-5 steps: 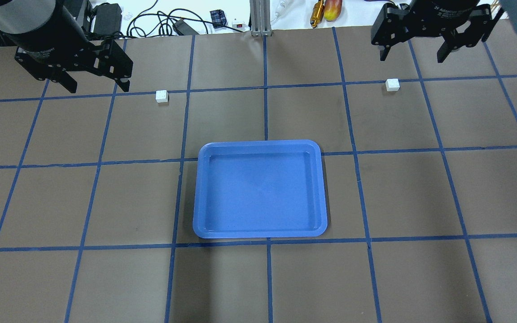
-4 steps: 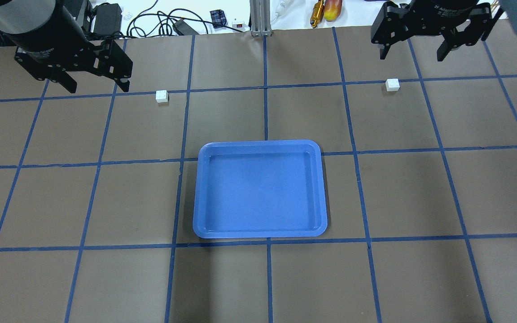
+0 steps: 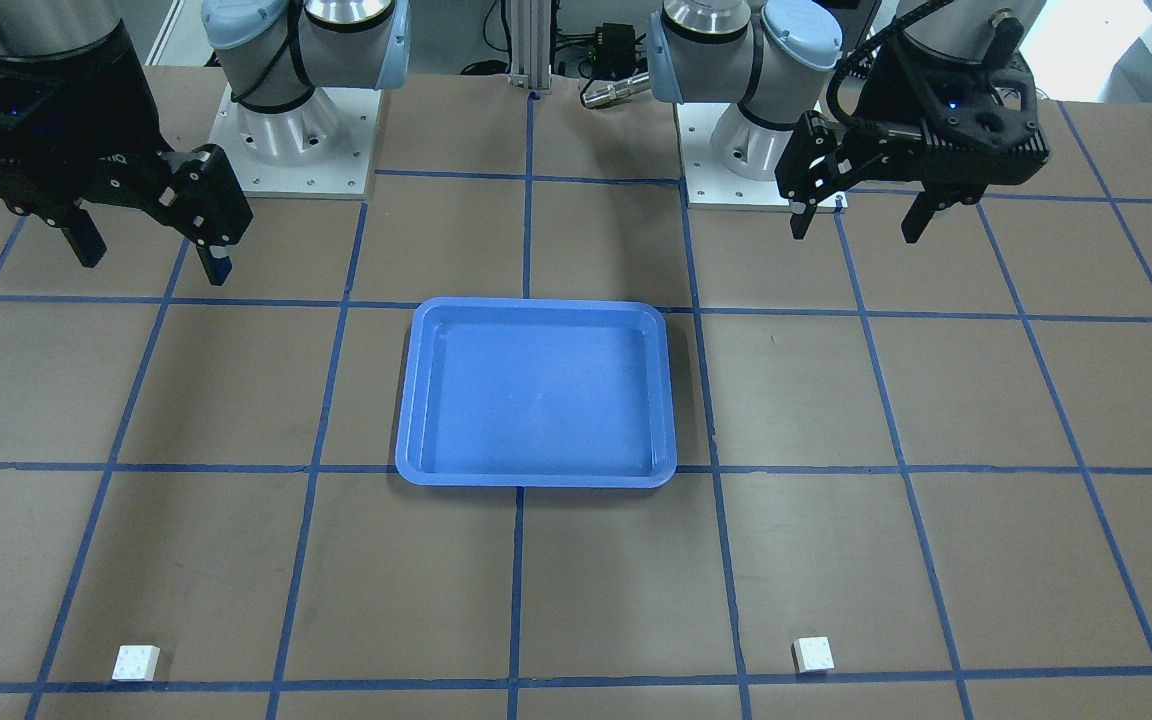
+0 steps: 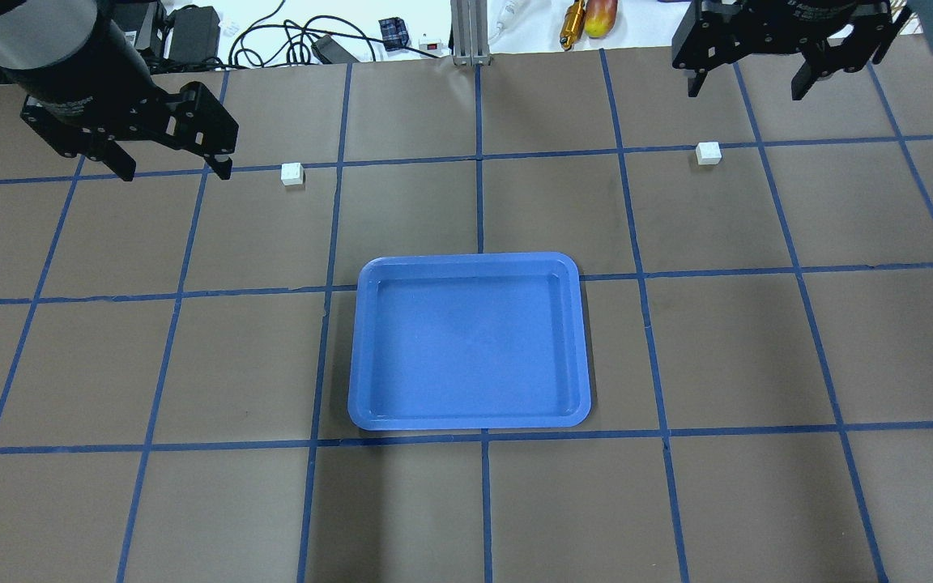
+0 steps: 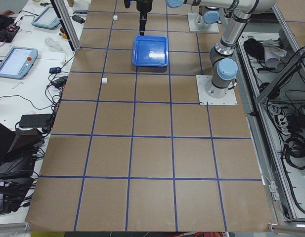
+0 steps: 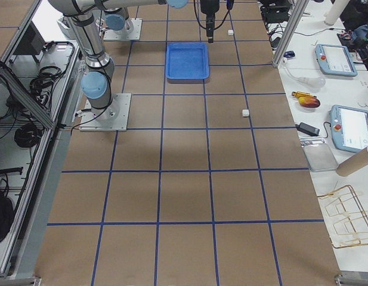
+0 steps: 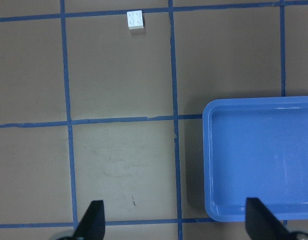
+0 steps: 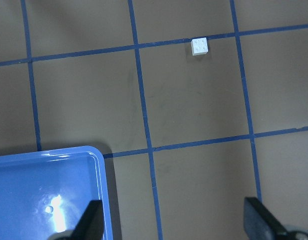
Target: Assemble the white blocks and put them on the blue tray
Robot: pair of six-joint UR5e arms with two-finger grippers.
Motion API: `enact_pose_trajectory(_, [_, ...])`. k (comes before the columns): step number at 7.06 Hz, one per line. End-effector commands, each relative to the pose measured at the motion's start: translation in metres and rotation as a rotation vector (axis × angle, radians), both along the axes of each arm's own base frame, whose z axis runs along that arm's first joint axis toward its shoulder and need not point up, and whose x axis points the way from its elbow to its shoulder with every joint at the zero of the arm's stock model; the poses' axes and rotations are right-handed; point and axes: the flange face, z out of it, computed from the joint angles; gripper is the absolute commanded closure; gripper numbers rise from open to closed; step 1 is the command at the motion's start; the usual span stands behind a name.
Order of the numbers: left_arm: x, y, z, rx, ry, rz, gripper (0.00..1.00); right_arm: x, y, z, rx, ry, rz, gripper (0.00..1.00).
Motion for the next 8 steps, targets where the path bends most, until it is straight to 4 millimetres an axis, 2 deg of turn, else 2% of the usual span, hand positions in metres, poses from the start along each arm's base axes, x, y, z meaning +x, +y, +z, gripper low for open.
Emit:
enact_pose_trajectory(1, [0.0, -0.009, -0.012, 0.029, 0.004, -0.001, 0.0, -0.012, -0.006, -0.002, 0.028, 0.124, 0.132, 0.0])
enact_pose_trajectory(2, [0.0, -0.021, -0.02, 0.016, 0.012, 0.0, 0.0, -0.02, -0.02, -0.014, 0.064, 0.174, 0.172, 0.0])
enact_pose_trajectory(3, [0.001, -0.03, -0.033, 0.041, 0.006, -0.001, 0.0, -0.032, -0.042, -0.039, 0.126, 0.208, 0.334, 0.0])
enact_pose_trajectory(4, [0.001, -0.039, -0.042, 0.041, 0.006, -0.001, 0.0, -0.051, -0.06, -0.062, 0.174, 0.209, 0.419, 0.0])
enact_pose_trajectory(6, [0.002, -0.05, -0.056, 0.062, 0.007, -0.001, 0.0, -0.1, -0.089, -0.105, 0.236, 0.206, 0.615, 0.0])
enact_pose_trajectory(7, [0.002, -0.051, -0.06, 0.069, 0.007, -0.001, 0.0, -0.126, -0.105, -0.13, 0.217, 0.115, 0.743, 0.0])
enact_pose_trajectory(8, [0.002, -0.057, -0.074, 0.093, 0.007, -0.001, 0.0, -0.158, -0.124, -0.153, 0.167, 0.102, 0.949, 0.0])
